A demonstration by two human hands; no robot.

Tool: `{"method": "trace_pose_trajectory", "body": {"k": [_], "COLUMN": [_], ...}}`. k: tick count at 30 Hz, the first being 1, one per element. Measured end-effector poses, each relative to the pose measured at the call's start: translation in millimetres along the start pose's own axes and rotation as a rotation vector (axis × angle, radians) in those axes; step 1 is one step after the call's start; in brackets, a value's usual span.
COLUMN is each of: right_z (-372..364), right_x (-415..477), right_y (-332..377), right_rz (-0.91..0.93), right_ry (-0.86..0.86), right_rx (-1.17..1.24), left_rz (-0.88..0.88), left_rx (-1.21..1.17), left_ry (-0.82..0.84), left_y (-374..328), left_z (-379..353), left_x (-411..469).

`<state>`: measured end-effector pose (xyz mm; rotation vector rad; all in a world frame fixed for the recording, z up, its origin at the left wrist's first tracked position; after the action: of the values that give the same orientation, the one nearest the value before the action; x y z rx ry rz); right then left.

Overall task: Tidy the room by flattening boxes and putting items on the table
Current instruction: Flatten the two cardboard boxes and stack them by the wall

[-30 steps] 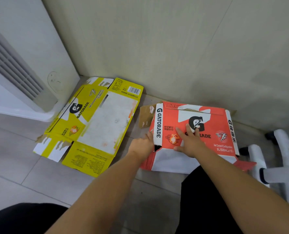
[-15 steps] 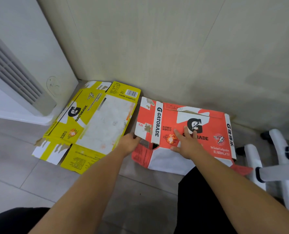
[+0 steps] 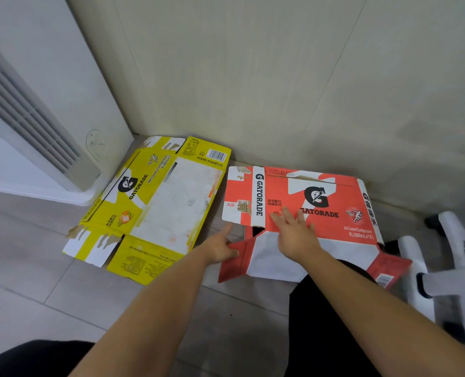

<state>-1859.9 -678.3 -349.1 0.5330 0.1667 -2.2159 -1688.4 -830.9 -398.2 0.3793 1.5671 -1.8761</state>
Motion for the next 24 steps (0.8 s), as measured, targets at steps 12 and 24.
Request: {"method": "trace_pose_trajectory", "body": {"k": [12, 24], "right_z": [78.7, 108.8], "right_x": [10.3, -33.9], "right_y": [43.1, -15.1], "right_rz": [-0.043, 0.047], "right_ry": [-0.458, -0.822], "right_rx": [-0.001, 0.196], "left_rz": [-0.202, -0.54], "left_rx": [-0.16, 0.755], "left_ry": [0.025, -0.136], "left_y": [-88.5, -95.9], "left_z": [19.5, 14.6], "left_x": [-29.0, -12.0]}}
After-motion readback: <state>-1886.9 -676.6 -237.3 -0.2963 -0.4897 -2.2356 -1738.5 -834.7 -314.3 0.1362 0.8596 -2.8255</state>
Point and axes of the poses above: each hand's wrist, its own x-axis towards the middle knuckle, its own z-axis out of the back of the hand, y = z × x, the point moved 2 cm from there along x, towards the middle knuckle, and after that the axes turned 4 degrees about -x, right-handed, at the moved point
